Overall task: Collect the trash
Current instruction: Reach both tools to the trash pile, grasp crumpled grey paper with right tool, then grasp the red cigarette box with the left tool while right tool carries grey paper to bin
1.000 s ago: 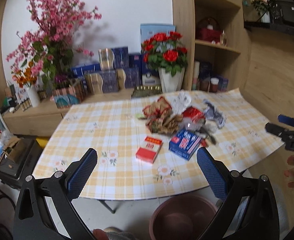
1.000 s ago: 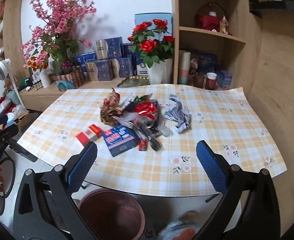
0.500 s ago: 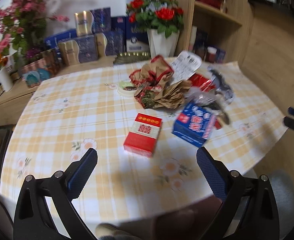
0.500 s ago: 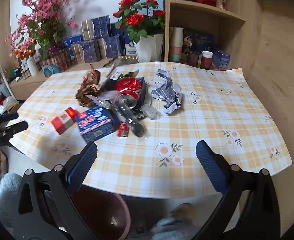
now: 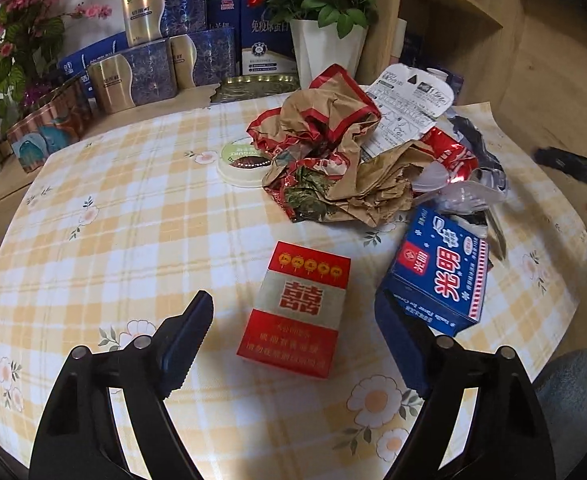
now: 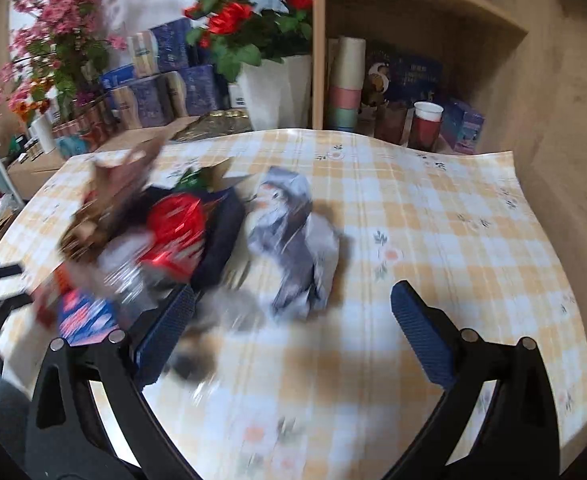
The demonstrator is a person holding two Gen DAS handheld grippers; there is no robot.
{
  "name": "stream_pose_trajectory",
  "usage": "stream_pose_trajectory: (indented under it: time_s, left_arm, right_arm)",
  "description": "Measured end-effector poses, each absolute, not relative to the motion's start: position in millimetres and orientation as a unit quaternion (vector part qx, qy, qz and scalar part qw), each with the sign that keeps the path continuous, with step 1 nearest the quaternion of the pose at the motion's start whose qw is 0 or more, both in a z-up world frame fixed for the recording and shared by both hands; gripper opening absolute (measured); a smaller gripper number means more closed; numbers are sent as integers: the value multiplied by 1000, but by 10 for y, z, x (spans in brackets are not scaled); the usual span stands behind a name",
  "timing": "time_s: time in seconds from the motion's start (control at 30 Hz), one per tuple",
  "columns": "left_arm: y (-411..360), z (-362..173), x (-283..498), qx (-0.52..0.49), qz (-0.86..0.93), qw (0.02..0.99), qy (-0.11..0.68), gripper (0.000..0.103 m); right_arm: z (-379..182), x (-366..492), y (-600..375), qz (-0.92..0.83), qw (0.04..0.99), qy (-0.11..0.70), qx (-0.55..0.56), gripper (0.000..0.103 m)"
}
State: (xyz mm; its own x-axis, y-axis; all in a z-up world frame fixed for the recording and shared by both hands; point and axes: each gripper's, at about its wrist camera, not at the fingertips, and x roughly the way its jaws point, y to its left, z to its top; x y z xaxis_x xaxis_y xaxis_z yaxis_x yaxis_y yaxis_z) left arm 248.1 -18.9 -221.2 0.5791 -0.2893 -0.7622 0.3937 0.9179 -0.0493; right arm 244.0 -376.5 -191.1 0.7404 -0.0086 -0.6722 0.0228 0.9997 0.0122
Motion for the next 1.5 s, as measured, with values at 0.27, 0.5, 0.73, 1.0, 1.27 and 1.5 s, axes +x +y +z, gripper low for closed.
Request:
stream_pose_trajectory:
  time_s: [0.27,0.5,0.73,1.0,1.27,1.5]
  left_arm:
    - [-202,-2301,2552,61,-206,878,429,81]
    - [-279,-2399,2637,86,-213,869,439,81]
    - [-367,-2543,2734,114,-209,857,457,79]
    - [-303,-2535,2711,98,-202,859,461,57]
    - [-108,-2152,2333,55,-193,887,417,56]
    - [-50,-1866,1679,32,-214,903,372,56]
  right_arm:
    - [-2351,3219,-4044,-27,897,414,150,95]
    - [-2555,3306,-4057,-31,882,437,175,52]
    - [-2376,3066,-4011,-18,906,394,154,39]
    - [-2177,2627,-4032,-20,924,347,158,37]
    - [-2014,2073,-3912,-8,931,323,169,37]
    - [-1966,1464,-3694,13,933,309,186,37]
